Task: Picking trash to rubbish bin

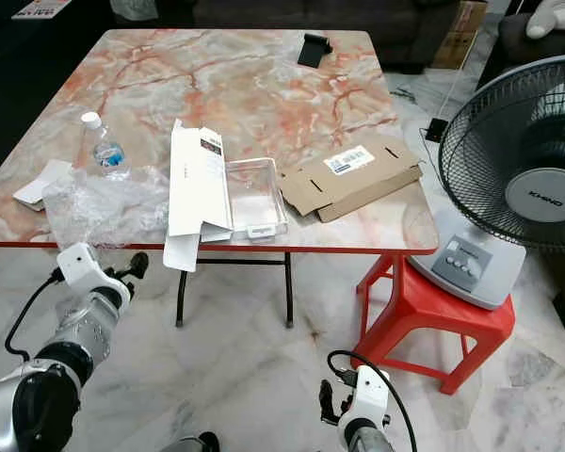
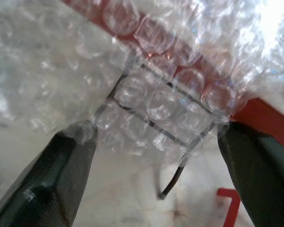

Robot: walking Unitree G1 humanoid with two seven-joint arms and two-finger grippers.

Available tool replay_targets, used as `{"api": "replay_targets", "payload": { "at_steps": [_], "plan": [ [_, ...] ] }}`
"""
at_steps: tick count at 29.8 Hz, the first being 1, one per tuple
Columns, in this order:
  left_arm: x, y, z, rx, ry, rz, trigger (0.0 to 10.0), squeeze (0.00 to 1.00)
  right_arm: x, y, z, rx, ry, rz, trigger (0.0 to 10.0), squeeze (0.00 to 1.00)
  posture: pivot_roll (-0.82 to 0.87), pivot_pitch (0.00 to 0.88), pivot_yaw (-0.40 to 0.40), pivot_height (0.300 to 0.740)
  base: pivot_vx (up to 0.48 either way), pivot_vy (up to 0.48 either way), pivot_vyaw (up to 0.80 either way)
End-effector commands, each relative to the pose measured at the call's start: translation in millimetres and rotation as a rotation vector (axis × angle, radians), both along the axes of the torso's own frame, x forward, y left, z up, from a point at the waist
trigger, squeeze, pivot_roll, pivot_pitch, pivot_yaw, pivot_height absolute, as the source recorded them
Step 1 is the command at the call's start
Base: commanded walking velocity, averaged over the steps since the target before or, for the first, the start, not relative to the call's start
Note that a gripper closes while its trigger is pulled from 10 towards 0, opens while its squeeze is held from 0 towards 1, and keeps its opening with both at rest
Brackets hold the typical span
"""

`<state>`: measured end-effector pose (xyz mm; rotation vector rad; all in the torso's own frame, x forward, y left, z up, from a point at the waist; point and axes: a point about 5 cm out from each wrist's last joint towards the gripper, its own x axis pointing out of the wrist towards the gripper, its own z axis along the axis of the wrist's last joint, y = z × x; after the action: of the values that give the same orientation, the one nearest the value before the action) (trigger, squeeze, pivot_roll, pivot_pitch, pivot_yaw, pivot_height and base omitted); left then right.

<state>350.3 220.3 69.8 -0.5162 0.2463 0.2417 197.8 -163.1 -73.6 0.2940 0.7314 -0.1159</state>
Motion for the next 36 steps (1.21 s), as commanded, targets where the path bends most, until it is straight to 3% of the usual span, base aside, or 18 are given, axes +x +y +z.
{"api": "replay_targets", "payload": {
  "at_steps": [1, 7, 13, 18, 29, 36],
  "plan": [
    [7.2, -2.0, 11.3, -0.02, -0.05, 0.016, 10.0, 0.0, -4.8, -1.3, -2.1, 0.001, 0.005, -0.013, 10.0, 0.0, 0.03, 0.171, 0.0, 0.74, 0.0, 0.0, 0.0],
    [13.9, 5.9, 27.4, -0.051, -0.125, 0.066, 10.0, 0.0, -5.5, -2.4, -2.3, 0.0, 0.005, -0.02, 10.0, 0.0, 0.03, 0.167, 0.005, 0.74, 0.0, 0.0, 0.0],
    [18.2, 3.1, 36.7, -0.028, -0.177, 0.025, 10.0, 0.0, -6.2, -1.8, -2.8, 0.001, 0.011, -0.025, 10.0, 0.0, 0.03, 0.163, 0.014, 0.74, 0.0, 0.0, 0.0],
    [15.6, 2.1, 33.1, -0.016, -0.183, 0.003, 10.0, 0.0, -6.4, -0.7, -3.1, 0.002, 0.015, -0.022, 10.0, 0.0, 0.04, 0.159, 0.016, 0.74, 0.0, 0.0, 0.0],
    [-8.2, -9.7, 1.3, 0.037, -0.162, -0.115, 10.0, 0.0, -3.7, 1.1, -2.4, 0.006, 0.019, -0.017, 10.0, 0.0, 0.06, 0.14, 0.022, 0.74, 0.0, 0.0, 0.0],
    [-12.5, -14.9, 2.1, 0.074, -0.192, -0.146, 10.0, 0.0, -2.3, 1.0, -1.7, 0.006, 0.018, -0.013, 10.0, 0.0, 0.06, 0.131, 0.018, 0.74, 0.0, 0.0, 0.0]
  ]
}}
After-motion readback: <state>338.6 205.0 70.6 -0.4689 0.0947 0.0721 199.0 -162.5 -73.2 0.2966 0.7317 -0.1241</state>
